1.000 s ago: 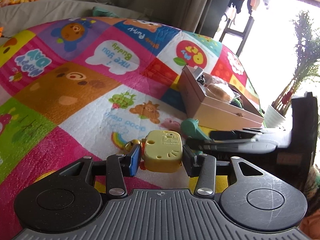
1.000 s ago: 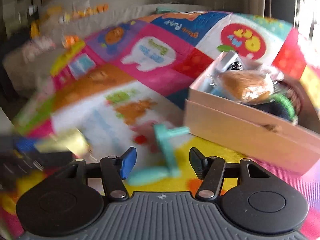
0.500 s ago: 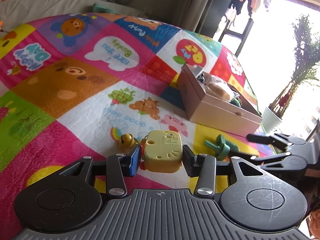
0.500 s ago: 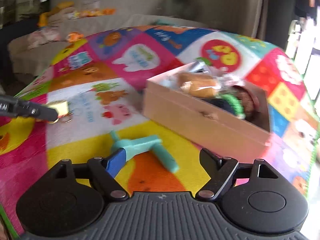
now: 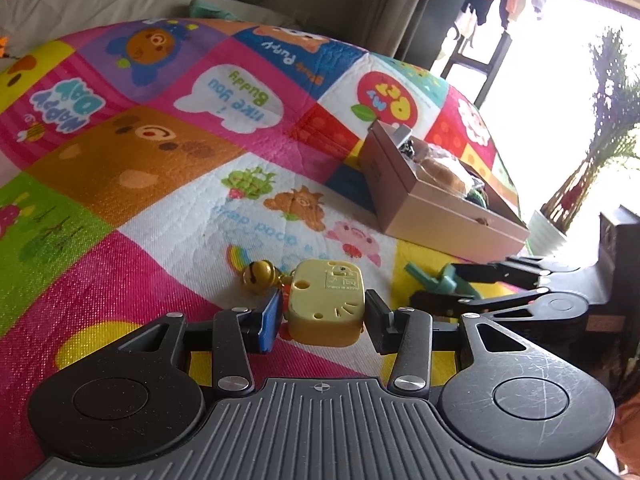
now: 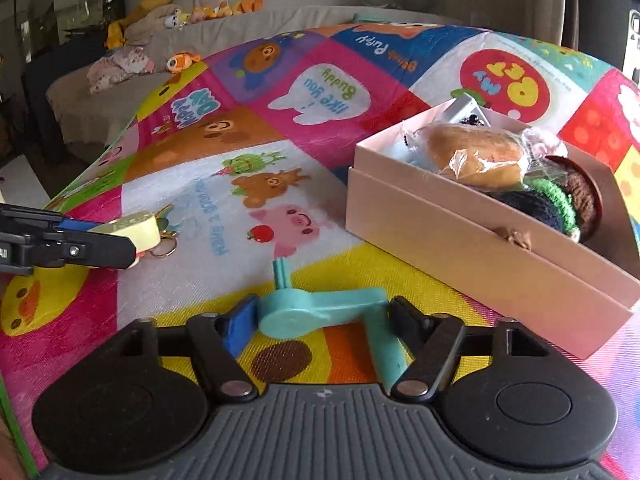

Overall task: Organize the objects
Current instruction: 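Carry the yellow toy with the left tool while the right tool drops the teal crank into the box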

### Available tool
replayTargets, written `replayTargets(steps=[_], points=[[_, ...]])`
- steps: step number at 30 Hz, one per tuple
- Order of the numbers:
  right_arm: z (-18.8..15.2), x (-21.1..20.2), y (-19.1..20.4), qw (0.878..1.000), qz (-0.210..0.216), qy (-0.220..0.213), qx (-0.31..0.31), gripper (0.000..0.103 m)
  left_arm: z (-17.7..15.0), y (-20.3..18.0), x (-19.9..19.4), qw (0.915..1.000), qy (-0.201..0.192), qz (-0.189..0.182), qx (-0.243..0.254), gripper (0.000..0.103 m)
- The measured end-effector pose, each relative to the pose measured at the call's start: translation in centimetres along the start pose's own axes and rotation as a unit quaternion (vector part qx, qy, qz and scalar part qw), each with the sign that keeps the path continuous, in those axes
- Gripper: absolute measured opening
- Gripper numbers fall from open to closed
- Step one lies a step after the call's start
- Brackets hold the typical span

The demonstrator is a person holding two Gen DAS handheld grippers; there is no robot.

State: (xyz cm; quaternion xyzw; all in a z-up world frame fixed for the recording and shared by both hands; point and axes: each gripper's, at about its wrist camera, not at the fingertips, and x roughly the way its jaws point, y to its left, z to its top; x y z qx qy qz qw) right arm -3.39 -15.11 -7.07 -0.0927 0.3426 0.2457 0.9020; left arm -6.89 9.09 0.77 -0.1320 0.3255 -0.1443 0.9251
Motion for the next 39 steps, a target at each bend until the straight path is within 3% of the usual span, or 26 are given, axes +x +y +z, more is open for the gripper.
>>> replayTargets(steps=[4,7,12,15,18,20,22,24,30,34,39], points=[[-0.8,-2.9,0.4,0.999,-0.026,-0.028,-0.008,0.070,0.4,-1.2,-0.3,0.9997,0.004,0.000,0.022,0.048],[-1.4,-6.2,-0.6,0.998,-0.037,-0.058,0.011,0.070,2.5,-2.7,-0.6,0.9990,-0.006,-0.029,0.035,0.048],[-1.9,-11.3,-3.5,0.987,-0.077,-0.129,0.047,0.070,11.1,-8.7,0.5,0.9905,-0.045,-0.082,0.101,0.048],[-2.2,-13.5,-5.0,0.980,-0.096,-0.164,0.060,0.070,16.4,-13.0,2.9,0.9862,-0.056,-0.086,0.130,0.048],[-2.7,-14.3,-6.4,0.975,-0.106,-0.182,0.076,0.070,20.8,-15.9,6.8,0.9874,-0.053,-0.086,0.122,0.048],[-3.1,-14.5,-7.4,0.973,-0.105,-0.184,0.090,0.070,22.2,-16.8,10.2,0.9902,-0.031,-0.092,0.100,0.047],[-3.5,-14.3,-8.4,0.972,-0.109,-0.181,0.103,0.070,22.4,-16.6,13.5,0.9922,0.002,-0.106,0.066,0.049],[-3.7,-14.3,-9.2,0.970,-0.114,-0.179,0.115,0.070,21.7,-15.8,15.4,0.9916,0.009,-0.122,0.043,0.048],[-2.5,-14.6,-12.0,0.964,-0.116,-0.180,0.158,0.070,18.9,-12.0,14.7,0.9898,0.002,-0.141,0.024,0.048],[1.9,-14.9,-13.7,0.961,-0.109,-0.197,0.159,0.070,16.2,-8.6,11.9,0.9913,-0.013,-0.126,0.037,0.048],[11.1,-13.1,-17.0,0.962,-0.103,-0.183,0.174,0.070,13.7,-4.9,9.5,0.9937,-0.018,-0.102,0.043,0.048]])
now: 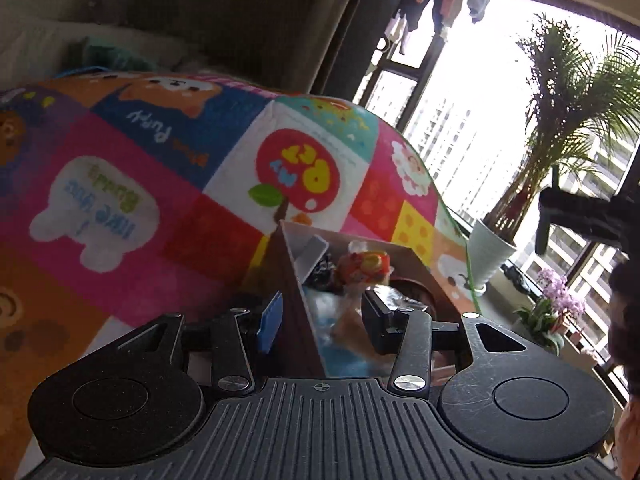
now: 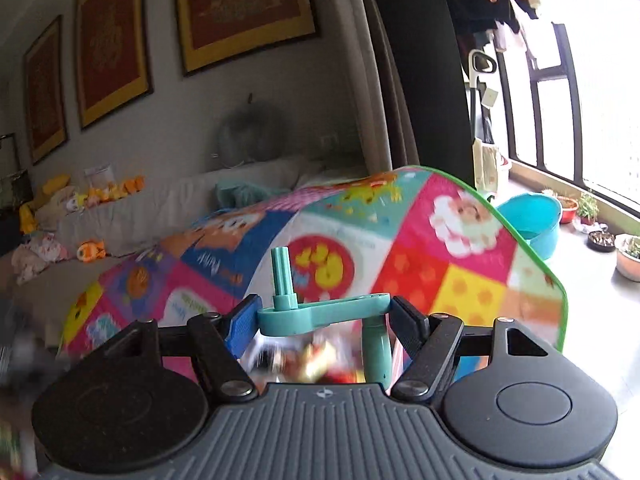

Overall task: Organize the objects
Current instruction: 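Carry the yellow toy with the left tool while the right tool drops the teal crank into the box, then lower the yellow toy into the pink box and open the left tool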

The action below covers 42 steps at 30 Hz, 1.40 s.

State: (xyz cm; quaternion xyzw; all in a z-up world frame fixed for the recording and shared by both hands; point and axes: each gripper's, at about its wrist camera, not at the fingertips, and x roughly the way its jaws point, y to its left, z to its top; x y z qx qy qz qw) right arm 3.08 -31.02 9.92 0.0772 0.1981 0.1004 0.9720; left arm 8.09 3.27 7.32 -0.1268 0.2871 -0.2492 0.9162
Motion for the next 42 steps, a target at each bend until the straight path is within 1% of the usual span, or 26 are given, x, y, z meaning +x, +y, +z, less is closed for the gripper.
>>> replayTargets(steps=[1,2,3,5,7,11,12,14,17,18,20,22,24,27,28,30,32,33,34,35,36,37,38,39,40,42], points=[[1.2,1.5,0.1,1.000,-0.009,0.010,0.005,0.071,-0.3,0.7,-0.3,0.9999,0.002,0.001,-0.011,0.048],[1.9,2.9,0.2,1.000,-0.011,0.023,0.010,0.076,-0.5,1.4,-0.4,0.9997,0.006,0.002,-0.025,0.048],[2.5,4.4,0.2,0.999,-0.010,0.038,0.016,0.080,-0.8,2.1,-0.5,0.9992,0.010,0.003,-0.039,0.048],[2.7,6.5,-0.1,0.997,-0.029,0.053,0.040,0.080,-1.3,3.3,-0.8,0.9983,0.014,0.006,-0.057,0.048],[2.2,6.8,-0.2,0.997,-0.031,0.052,0.041,0.080,-1.9,4.3,-1.1,0.9977,0.016,0.011,-0.065,0.048],[0.5,5.1,-0.5,0.998,-0.032,0.048,0.024,0.080,-2.5,5.1,-1.0,0.9966,0.023,0.015,-0.078,0.048],[-0.2,4.4,-0.6,0.998,-0.036,0.050,0.015,0.079,-2.5,5.0,-0.9,0.9964,0.022,0.012,-0.081,0.048],[-1.4,3.2,-0.9,0.998,-0.040,0.058,0.001,0.068,-2.2,4.5,-0.6,0.9962,0.018,0.000,-0.086,0.048],[-4.3,1.6,-1.2,0.996,-0.041,0.080,-0.025,0.057,-1.5,2.9,0.2,0.9966,0.019,-0.016,-0.079,0.048],[-5.5,1.1,-1.1,0.995,-0.039,0.090,-0.035,0.056,-1.3,2.3,0.6,0.9968,0.019,-0.016,-0.075,0.048],[-7.7,0.4,-0.7,0.992,-0.045,0.103,-0.064,0.050,-0.8,1.3,1.4,0.9974,0.019,-0.012,-0.069,0.048],[-8.9,0.0,-0.2,0.990,-0.052,0.099,-0.092,0.048,-0.4,0.4,2.0,0.9976,0.017,-0.007,-0.066,0.048],[-8.4,0.5,-0.4,0.993,-0.037,0.096,-0.065,0.048,-0.2,-0.5,2.4,0.9980,0.015,-0.007,-0.062,0.047],[-6.3,3.2,-1.1,0.996,-0.017,0.092,-0.005,0.048,-0.2,-1.5,2.5,0.9986,0.011,-0.015,-0.050,0.047],[-5.6,4.7,-1.1,0.996,-0.020,0.091,0.004,0.048,-0.2,-1.7,2.4,0.9987,0.010,-0.018,-0.047,0.047],[-4.6,8.2,-1.1,0.995,-0.043,0.091,0.007,0.041,-0.4,-1.8,2.0,0.9990,0.011,-0.020,-0.038,0.047],[-4.1,12.0,-1.1,0.992,-0.062,0.108,0.009,0.032,-0.6,-1.6,1.4,0.9994,0.010,-0.020,-0.028,0.047],[-4.0,13.8,-1.1,0.990,-0.065,0.122,0.013,0.030,-0.7,-1.3,1.1,0.9996,0.008,-0.017,-0.023,0.047],[-4.0,15.5,-1.0,0.988,-0.065,0.138,0.018,0.024,-0.8,-1.0,0.8,0.9997,0.006,-0.011,-0.020,0.047],[-4.1,16.9,-0.8,0.986,-0.068,0.151,0.022,0.024,-0.9,-0.7,0.6,0.9998,0.004,-0.005,-0.018,0.047],[-4.1,17.8,-0.3,0.985,-0.080,0.153,0.021,0.024,-1.0,-0.3,0.5,0.9999,0.003,0.001,-0.017,0.047],[-4.1,18.5,0.1,0.984,-0.070,0.161,0.022,0.023,-1.0,0.1,0.4,0.9998,0.003,0.005,-0.019,0.047],[-4.0,19.2,0.4,0.983,-0.050,0.173,0.032,0.017,-1.1,0.6,0.5,0.9997,0.005,0.007,-0.024,0.047],[-4.1,19.8,0.7,0.980,-0.030,0.191,0.046,0.015,-1.2,1.1,0.6,0.9995,0.008,0.007,-0.031,0.047],[-4.2,20.3,1.0,0.977,-0.029,0.205,0.047,0.015,-1.2,1.6,0.7,0.9992,0.010,0.007,-0.038,0.047],[-4.6,20.8,1.6,0.974,-0.054,0.221,0.017,0.015,-1.5,2.3,0.8,0.9986,0.013,0.011,-0.049,0.047]])
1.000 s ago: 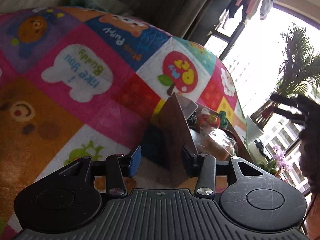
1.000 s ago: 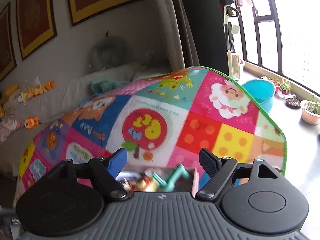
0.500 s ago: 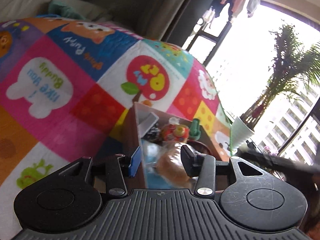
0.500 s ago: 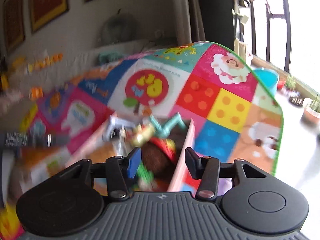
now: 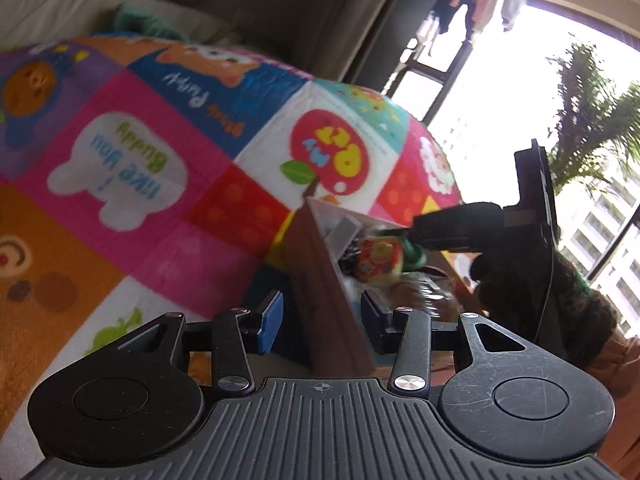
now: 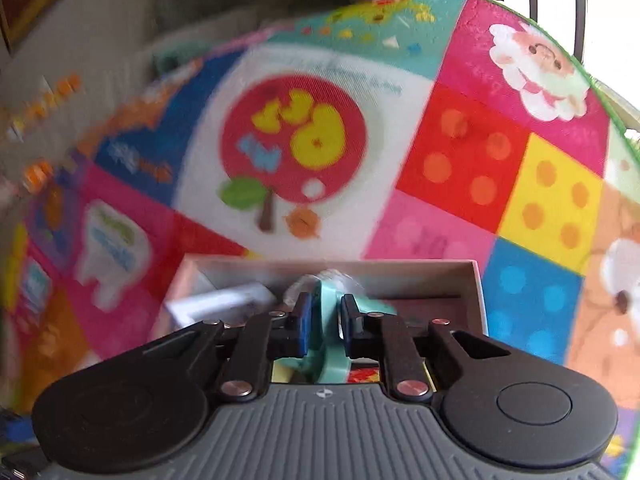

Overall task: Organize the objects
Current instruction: 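Lower the yellow toy into the pink box and open the left tool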

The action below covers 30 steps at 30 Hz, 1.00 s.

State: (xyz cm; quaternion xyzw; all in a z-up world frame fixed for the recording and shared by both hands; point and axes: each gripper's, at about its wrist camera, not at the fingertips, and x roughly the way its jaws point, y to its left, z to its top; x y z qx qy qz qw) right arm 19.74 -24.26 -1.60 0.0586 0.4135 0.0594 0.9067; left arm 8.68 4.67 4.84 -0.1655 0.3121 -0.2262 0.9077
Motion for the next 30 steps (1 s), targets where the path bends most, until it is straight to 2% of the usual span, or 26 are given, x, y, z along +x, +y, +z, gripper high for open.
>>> replayTargets(steps=[4,6,10,12,14,16,18,20,22,23,24,26,27,28,30], points=[[-0.4,-0.6,-0.7,0.999,-0.039,0.020,-0.006,0.017,-0.4,0.9,0.3,0.9998,0.010,0.009,-0.012,0.047],[-0.8,-1.6,-1.0,0.999,-0.048,0.012,-0.019,0.025,-0.5,0.9,0.6,0.9997,0.014,0.011,-0.015,0.047],[-1.8,-6.1,-2.3,0.999,0.019,-0.042,-0.005,0.025,-0.2,-0.1,0.7,0.9999,0.013,0.002,-0.010,0.047],[-2.8,-9.0,-2.9,0.997,0.022,-0.078,-0.018,0.025,0.1,-0.9,0.7,0.9999,0.010,-0.001,-0.002,0.047],[-4.7,-11.8,-3.2,0.993,0.004,-0.113,-0.044,0.026,0.5,-1.8,1.1,0.9999,0.011,0.000,0.006,0.047],[-6.9,-13.6,-3.7,0.990,0.003,-0.124,-0.065,0.026,1.0,-2.6,2.0,0.9998,0.016,0.005,0.014,0.047],[-9.5,-14.6,-4.3,0.990,0.008,-0.113,-0.080,0.026,1.2,-3.3,3.4,0.9990,0.034,0.022,0.018,0.047],[-11.9,-14.9,-4.7,0.991,0.011,-0.098,-0.093,0.026,1.1,-3.9,5.3,0.9959,0.065,0.055,0.030,0.047],[-14.3,-14.3,-4.7,0.991,0.012,-0.082,-0.108,0.027,0.6,-4.4,7.1,0.9885,0.103,0.098,0.053,0.047],[-15.2,-13.8,-4.6,0.990,0.014,-0.075,-0.116,0.026,0.3,-4.5,7.7,0.9847,0.116,0.114,0.063,0.052],[-16.0,-13.0,-4.2,0.989,0.014,-0.069,-0.126,0.026,0.0,-4.4,7.9,0.9831,0.119,0.121,0.069,0.054],[-17.3,-11.7,-3.1,0.987,0.002,-0.076,-0.145,0.035,-0.1,-4.1,7.6,0.9803,0.120,0.134,0.082,0.068],[-17.4,-11.1,-2.5,0.985,-0.007,-0.084,-0.154,0.036,-0.1,-3.8,7.3,0.9791,0.120,0.143,0.080,0.071],[-17.4,-10.6,-2.2,0.984,-0.004,-0.084,-0.156,0.042,0.0,-3.3,6.8,0.9787,0.116,0.151,0.075,0.076],[-16.6,-9.9,-1.6,0.987,0.018,-0.081,-0.139,0.045,0.1,-2.2,5.5,0.9790,0.103,0.162,0.071,0.076]])
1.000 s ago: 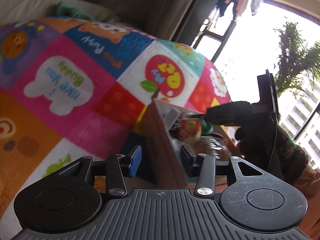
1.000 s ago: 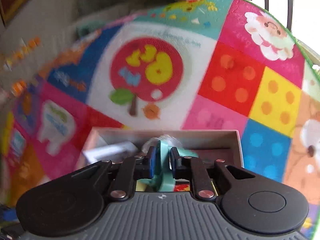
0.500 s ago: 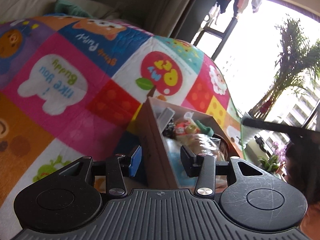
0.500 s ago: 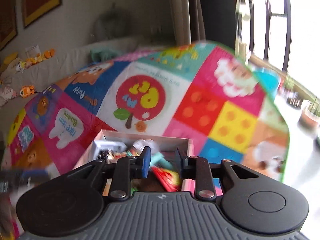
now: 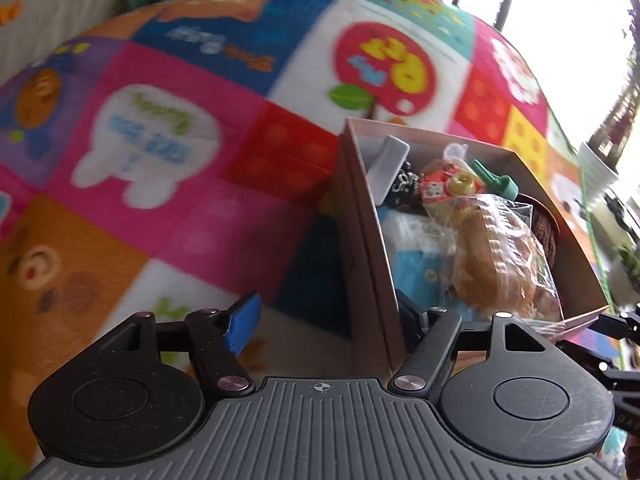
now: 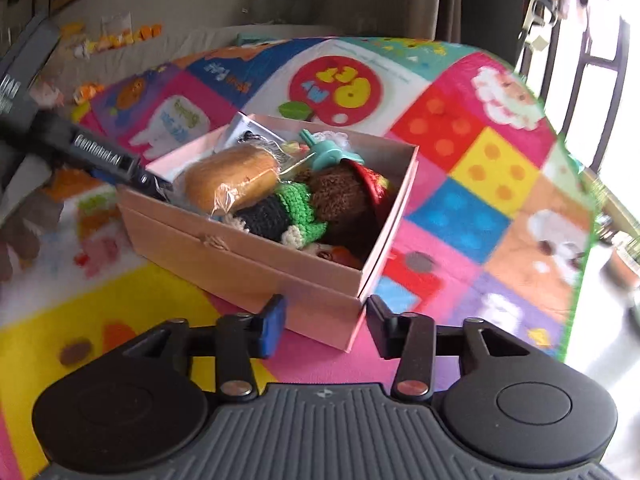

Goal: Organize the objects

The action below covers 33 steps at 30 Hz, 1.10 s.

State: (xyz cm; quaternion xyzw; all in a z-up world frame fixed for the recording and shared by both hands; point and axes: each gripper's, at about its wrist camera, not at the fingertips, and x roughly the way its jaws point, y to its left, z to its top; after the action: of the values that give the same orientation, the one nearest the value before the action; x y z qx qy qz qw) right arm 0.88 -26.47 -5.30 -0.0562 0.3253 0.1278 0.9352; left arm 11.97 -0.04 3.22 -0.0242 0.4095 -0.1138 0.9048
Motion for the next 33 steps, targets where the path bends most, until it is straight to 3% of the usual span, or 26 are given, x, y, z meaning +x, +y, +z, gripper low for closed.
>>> replayTargets(steps=[3,8,14,20,33], points=[[1.8,1.7,1.2,1.000,0.024,0.003,0.011,0.045,-0.1,2.6,-0.6,0.9994,-0.020,0.024,-0.016,0.082],[4.6,5.0,4.4,1.000,0.028,0.006,0.010,0.047,0.3,7.0,-0.7,0.9960,-0.036,0.053,-0.062,0.094],[6.3,6.6,6.5,1.000,0.020,0.014,-0.003,0.051,0.8,8.7,-0.6,0.9947,-0.059,0.068,-0.051,0.099],[6.0,7.1,7.1,1.000,0.007,0.024,-0.015,0.054,0.6,8.8,-0.4,0.9939,-0.078,0.069,-0.036,0.100],[5.9,6.7,7.4,1.000,-0.009,0.021,0.006,0.059,0.6,9.2,-1.1,0.9933,-0.078,0.059,-0.062,0.098]])
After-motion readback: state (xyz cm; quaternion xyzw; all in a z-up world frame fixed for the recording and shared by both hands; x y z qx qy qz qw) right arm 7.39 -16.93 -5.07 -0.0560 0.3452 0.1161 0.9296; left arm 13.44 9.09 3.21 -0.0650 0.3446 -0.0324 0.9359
